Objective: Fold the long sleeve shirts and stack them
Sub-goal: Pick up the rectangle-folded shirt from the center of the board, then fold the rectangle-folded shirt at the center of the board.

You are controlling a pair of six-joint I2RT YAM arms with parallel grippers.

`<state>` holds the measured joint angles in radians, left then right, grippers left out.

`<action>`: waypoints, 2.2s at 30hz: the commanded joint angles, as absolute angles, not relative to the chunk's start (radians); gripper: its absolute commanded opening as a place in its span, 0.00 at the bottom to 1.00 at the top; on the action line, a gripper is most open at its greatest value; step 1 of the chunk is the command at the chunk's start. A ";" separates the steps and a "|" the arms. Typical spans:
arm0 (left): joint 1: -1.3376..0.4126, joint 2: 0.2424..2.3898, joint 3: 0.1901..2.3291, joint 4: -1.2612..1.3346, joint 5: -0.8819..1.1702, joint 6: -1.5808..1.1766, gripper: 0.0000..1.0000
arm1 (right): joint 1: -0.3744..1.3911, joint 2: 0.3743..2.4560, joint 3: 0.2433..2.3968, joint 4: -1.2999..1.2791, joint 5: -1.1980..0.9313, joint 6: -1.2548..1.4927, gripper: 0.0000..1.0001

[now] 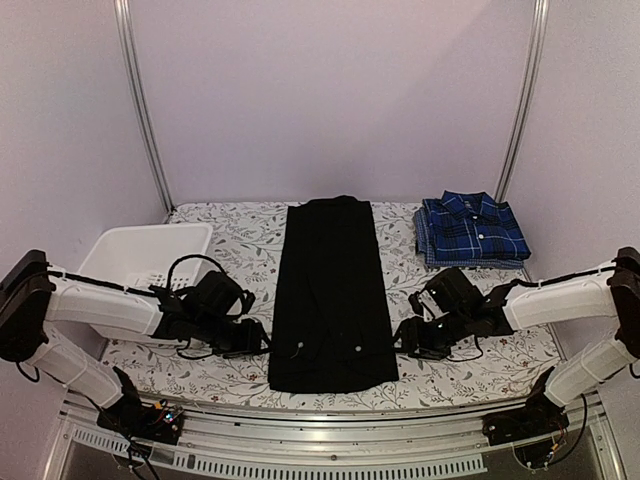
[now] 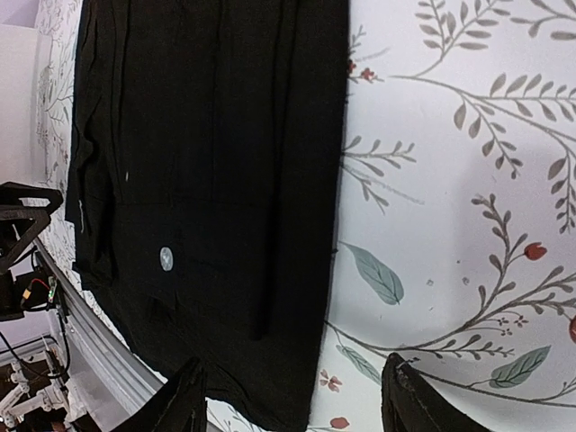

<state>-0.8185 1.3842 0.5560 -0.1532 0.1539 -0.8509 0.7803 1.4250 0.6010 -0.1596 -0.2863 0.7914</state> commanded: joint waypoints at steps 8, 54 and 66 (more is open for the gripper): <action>-0.832 1.520 0.573 -0.067 0.253 -0.865 0.48 | 0.819 1.489 0.571 -0.069 -0.345 0.897 0.61; -0.878 1.496 0.632 -0.220 0.341 -0.870 0.00 | 0.898 1.526 0.664 -0.114 -0.305 0.984 0.00; -0.817 1.445 0.817 -0.343 0.264 -0.795 0.00 | 0.873 1.503 0.862 -0.195 -0.216 0.941 0.00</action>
